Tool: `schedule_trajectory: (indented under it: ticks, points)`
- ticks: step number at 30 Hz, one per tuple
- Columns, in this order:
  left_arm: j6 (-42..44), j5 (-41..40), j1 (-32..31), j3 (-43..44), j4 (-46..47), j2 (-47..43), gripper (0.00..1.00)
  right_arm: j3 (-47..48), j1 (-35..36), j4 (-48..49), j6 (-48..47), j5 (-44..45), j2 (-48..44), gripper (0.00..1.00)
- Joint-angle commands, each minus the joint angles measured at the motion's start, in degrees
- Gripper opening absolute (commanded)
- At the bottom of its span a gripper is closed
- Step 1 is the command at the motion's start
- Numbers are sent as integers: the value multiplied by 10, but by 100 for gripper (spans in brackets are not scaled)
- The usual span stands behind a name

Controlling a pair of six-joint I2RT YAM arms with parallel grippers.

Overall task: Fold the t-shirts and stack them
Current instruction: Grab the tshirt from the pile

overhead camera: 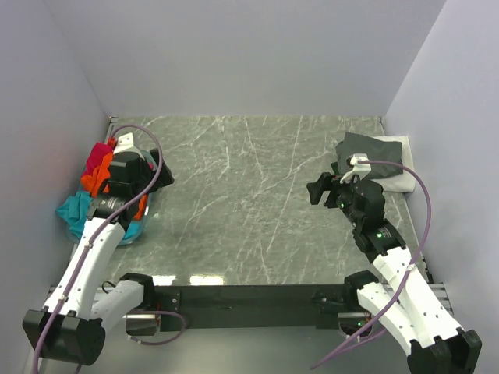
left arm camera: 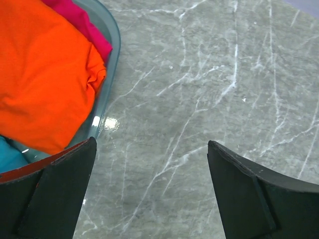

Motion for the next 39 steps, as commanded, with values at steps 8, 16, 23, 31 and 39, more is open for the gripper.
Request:
schedule_trajectory:
  ticks: [8,16,23,31,39]
  points:
    - [-2,-22,5,23,-9,18,99,1,3,19,-7,5,-4,89]
    - [-126,-176,13,24,-61,53,99,1,3,22,-5,-12,-2,89]
    - [-313,-311,39,-52,-81,77,100,2,3,22,-5,-30,-11,89]
    - [-330,-312,147,-104,-62,59,99,7,3,24,-6,-40,9,89]
    - [-336,-275,234,-124,-19,69,99,11,3,18,-6,-47,2,89]
